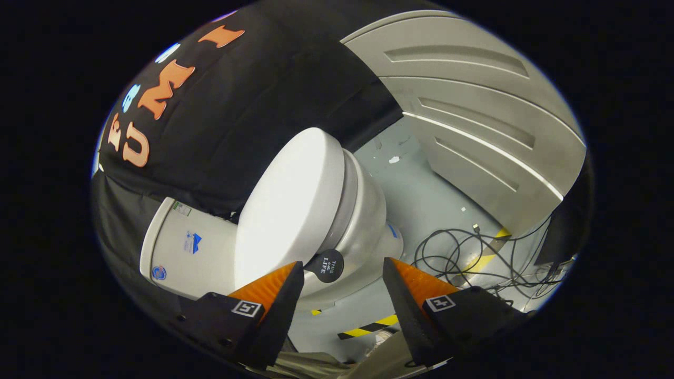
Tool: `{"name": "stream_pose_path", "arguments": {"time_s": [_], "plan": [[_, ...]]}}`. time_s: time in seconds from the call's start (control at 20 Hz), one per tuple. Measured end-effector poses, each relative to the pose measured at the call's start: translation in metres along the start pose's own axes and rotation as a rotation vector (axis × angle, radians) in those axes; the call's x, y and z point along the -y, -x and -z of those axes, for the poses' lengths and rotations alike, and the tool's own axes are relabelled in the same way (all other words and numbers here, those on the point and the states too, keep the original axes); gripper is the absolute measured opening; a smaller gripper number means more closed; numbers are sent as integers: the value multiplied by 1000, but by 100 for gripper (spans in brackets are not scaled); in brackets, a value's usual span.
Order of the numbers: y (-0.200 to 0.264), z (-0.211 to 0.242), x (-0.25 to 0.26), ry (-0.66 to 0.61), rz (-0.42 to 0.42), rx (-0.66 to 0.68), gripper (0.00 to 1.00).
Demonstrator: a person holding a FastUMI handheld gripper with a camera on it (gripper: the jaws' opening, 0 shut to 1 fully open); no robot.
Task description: Open the toilet lid.
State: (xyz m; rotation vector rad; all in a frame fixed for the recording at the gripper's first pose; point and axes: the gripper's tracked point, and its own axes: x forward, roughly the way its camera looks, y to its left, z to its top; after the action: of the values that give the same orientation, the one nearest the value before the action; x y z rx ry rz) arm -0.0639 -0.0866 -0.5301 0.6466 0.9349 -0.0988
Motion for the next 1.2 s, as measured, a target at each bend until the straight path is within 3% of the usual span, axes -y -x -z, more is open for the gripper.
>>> {"name": "stream_pose_path", "arguments": {"time_s": [0.15, 0.45, 0.55, 0.65, 0.75, 1.05, 1.1, 1.15, 1.2], "plan": [[-7, 1, -5, -51, -37, -29, 96], [-32, 16, -9, -104, -58, -121, 70], [-42, 16, -9, -128, -64, -137, 67], [-47, 22, -14, -152, -81, -155, 50], [-49, 18, -15, -174, -97, -147, 41], [-50, 12, -21, -275, -134, -127, 23], [-44, 13, -20, -276, -139, -141, 16], [-45, 7, -20, -291, -145, -120, 16], [-41, 9, -23, -293, -140, -123, 8]]}}
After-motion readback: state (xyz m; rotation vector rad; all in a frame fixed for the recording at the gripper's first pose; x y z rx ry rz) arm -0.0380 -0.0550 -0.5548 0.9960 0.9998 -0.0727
